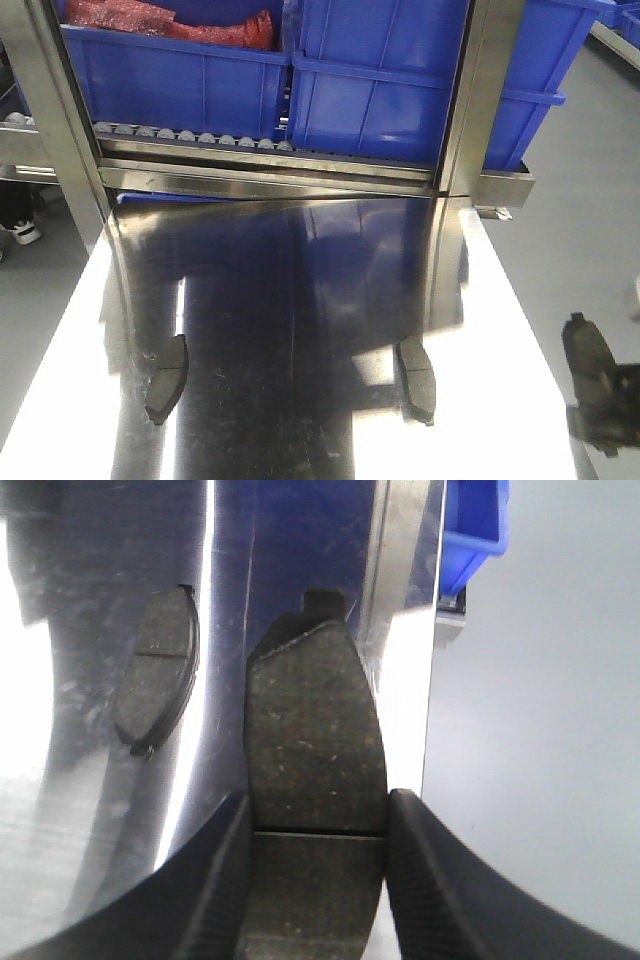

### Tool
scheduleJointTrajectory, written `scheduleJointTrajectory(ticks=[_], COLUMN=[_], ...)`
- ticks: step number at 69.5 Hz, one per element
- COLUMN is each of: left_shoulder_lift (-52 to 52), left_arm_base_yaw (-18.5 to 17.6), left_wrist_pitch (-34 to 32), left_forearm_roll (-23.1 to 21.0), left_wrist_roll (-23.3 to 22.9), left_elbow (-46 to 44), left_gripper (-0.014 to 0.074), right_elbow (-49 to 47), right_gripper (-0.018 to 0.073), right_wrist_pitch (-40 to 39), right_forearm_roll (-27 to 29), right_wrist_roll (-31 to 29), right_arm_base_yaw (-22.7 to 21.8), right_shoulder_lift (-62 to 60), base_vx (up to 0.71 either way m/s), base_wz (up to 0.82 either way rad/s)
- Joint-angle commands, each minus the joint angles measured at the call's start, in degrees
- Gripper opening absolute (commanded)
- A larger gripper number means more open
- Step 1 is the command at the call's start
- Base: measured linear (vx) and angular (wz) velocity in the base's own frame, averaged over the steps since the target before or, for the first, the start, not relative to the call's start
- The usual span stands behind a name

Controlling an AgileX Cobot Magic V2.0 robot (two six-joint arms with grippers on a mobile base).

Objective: Move and align brake pads A on conveyor
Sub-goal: 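Lift the brake pad with the right gripper and hold it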

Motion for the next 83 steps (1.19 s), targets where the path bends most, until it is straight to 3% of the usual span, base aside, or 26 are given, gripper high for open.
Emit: scheduleJointTrajectory(ticks=[1, 23, 83], left_shoulder_lift=[0.3, 0.3, 0.3], left_arm_base_yaw=[-0.3, -0.3, -0.3], left_wrist_pitch=[-5.5, -5.5, -5.5], left_forearm_roll=[-0.2, -0.2, -0.2], left_wrist_roll=[0.0, 0.0, 0.0], left_elbow=[-1.6, -1.6, -1.6], left_gripper=[0.0146, 0.0146, 0.0146], right_elbow=[1.9, 5.9, 5.9], right_gripper=[0.0079, 0.0079, 0.0079], right_wrist_pitch=[-5.7, -8.1, -7.0], right_forearm_roll=[-0.3, -0.1, 0.0], right_wrist_roll=[-0.6, -0.6, -0.6], right_arm_base_yaw=[0.1, 0.1, 0.1], right_shoulder_lift=[-6.4, -17.0, -17.2], base_vx=[0.00, 0.00, 0.00], base_wz=[0.00, 0.00, 0.00])
